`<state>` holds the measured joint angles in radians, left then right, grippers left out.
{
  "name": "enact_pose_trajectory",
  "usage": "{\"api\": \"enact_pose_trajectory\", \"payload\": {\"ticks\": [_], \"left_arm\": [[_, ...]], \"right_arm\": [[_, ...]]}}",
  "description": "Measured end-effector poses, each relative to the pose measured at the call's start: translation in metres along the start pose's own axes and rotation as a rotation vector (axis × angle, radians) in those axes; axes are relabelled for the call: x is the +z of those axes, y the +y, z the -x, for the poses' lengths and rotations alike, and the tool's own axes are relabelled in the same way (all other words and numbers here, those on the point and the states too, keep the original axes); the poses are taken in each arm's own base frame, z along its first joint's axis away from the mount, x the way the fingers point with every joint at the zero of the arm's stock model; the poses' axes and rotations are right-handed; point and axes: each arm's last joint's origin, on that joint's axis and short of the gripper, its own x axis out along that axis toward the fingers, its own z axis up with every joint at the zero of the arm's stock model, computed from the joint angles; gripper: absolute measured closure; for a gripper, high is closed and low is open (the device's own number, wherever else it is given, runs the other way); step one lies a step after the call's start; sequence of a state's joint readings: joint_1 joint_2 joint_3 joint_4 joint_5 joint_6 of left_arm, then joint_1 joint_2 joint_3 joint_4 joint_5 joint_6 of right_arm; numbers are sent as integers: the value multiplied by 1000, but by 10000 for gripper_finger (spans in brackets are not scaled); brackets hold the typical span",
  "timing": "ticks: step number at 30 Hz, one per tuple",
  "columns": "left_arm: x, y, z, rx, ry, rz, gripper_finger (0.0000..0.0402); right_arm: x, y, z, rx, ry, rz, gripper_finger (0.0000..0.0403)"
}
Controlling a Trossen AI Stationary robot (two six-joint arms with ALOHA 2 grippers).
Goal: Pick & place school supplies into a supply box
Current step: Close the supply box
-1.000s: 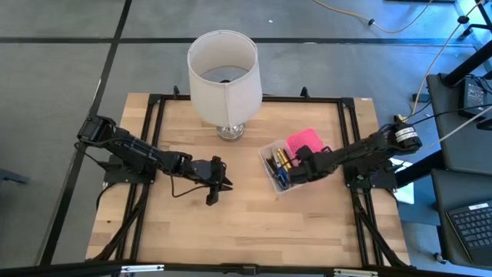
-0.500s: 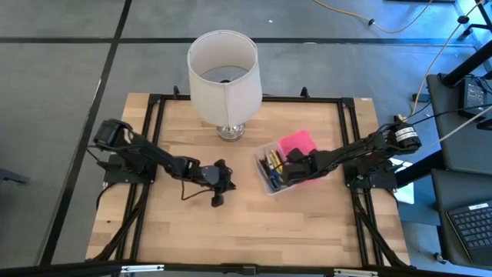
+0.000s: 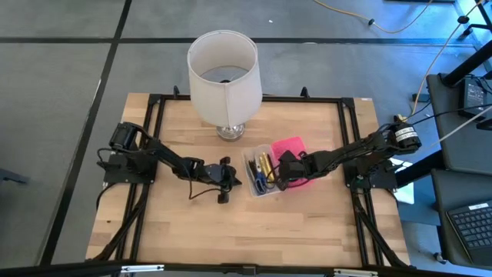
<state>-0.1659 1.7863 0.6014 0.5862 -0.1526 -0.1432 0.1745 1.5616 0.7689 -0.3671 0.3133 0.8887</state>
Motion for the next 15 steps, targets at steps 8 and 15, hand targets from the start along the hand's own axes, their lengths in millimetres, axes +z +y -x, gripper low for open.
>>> {"api": "enact_pose_trajectory", "payload": {"ticks": [8,15], "left_arm": [[2,20,-2,90,-1,58,398],[2,30,-3,96,7,91,398]], "right_arm": [[3,2,1,14,-32,24,289],[17,0,33,-163,-7,35,289]]}}
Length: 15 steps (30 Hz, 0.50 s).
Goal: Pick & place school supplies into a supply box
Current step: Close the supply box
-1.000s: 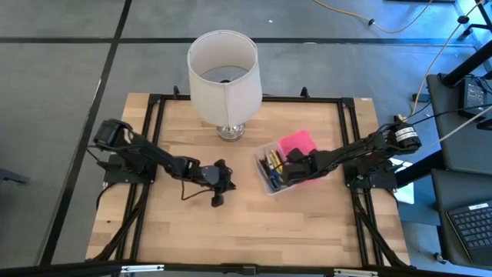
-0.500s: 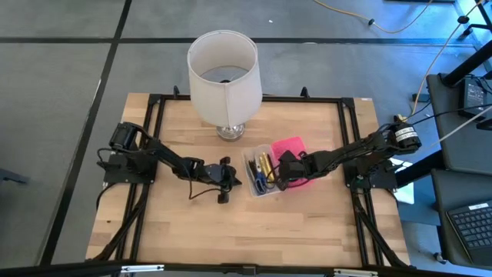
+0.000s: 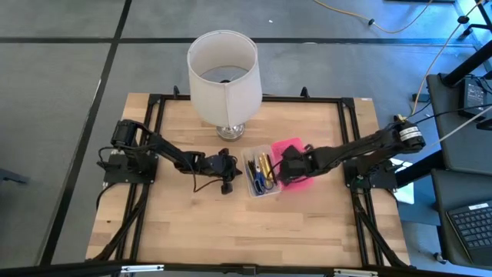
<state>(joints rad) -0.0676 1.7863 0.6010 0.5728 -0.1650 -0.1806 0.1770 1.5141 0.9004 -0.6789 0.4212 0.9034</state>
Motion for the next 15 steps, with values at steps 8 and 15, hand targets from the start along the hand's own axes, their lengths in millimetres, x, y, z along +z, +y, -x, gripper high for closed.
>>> {"api": "enact_pose_trajectory", "payload": {"ticks": [8,15], "left_arm": [[0,0,0,-3,-1,0,398],[1,0,0,-3,-5,1,398]], "right_arm": [[-4,-42,46,-304,132,-181,296],[-22,-63,22,-289,199,-239,308]]}}
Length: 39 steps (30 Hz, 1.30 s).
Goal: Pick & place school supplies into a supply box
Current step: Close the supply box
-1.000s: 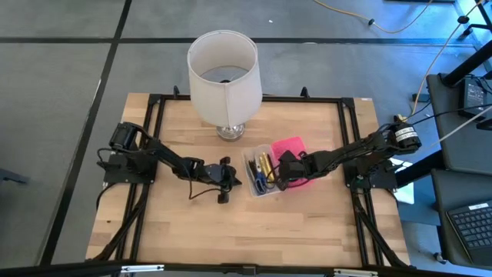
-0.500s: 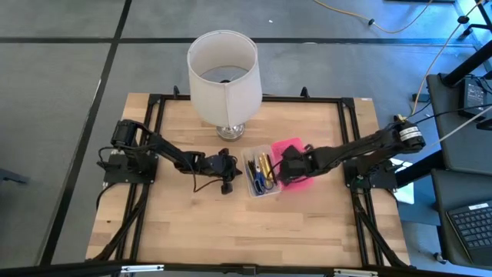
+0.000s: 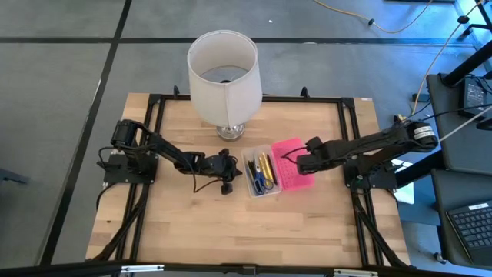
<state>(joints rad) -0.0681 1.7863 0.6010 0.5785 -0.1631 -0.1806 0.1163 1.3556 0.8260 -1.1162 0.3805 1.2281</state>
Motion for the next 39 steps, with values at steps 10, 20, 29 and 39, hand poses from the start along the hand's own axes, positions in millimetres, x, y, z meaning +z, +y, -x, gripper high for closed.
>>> {"api": "enact_pose_trajectory", "payload": {"ticks": [10,20,29,39], "left_arm": [[-1,0,0,1,6,-1,398],[-1,0,0,1,6,15,398],[-2,0,0,-1,14,14,398],[-4,0,0,-11,35,10,398]], "right_arm": [[6,3,-25,85,7,6,321],[13,2,-33,139,39,14,321],[17,9,-30,228,29,34,322],[29,15,-11,267,-5,54,322]]}}
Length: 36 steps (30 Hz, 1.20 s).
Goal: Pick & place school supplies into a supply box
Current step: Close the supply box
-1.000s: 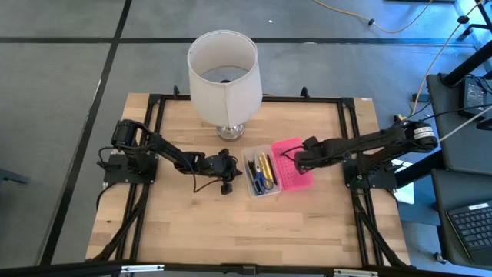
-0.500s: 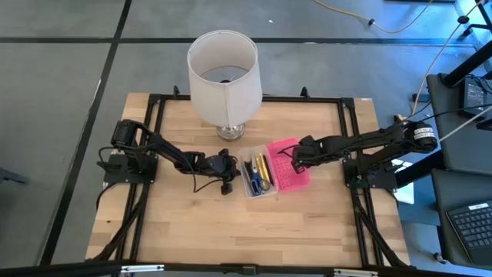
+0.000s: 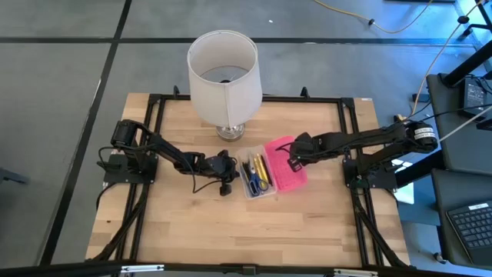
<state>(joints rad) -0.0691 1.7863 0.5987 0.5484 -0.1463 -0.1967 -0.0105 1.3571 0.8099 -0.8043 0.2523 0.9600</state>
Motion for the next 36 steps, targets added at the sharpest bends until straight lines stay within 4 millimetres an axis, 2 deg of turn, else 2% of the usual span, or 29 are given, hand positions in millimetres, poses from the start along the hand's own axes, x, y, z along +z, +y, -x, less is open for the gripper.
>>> {"api": "enact_pose_trajectory", "payload": {"ticks": [25,36], "left_arm": [[-1,0,0,3,7,-2,398],[-1,0,0,6,15,-3,398]], "right_arm": [[17,17,31,86,-40,13,322],[24,25,41,170,-52,-79,322]]}}
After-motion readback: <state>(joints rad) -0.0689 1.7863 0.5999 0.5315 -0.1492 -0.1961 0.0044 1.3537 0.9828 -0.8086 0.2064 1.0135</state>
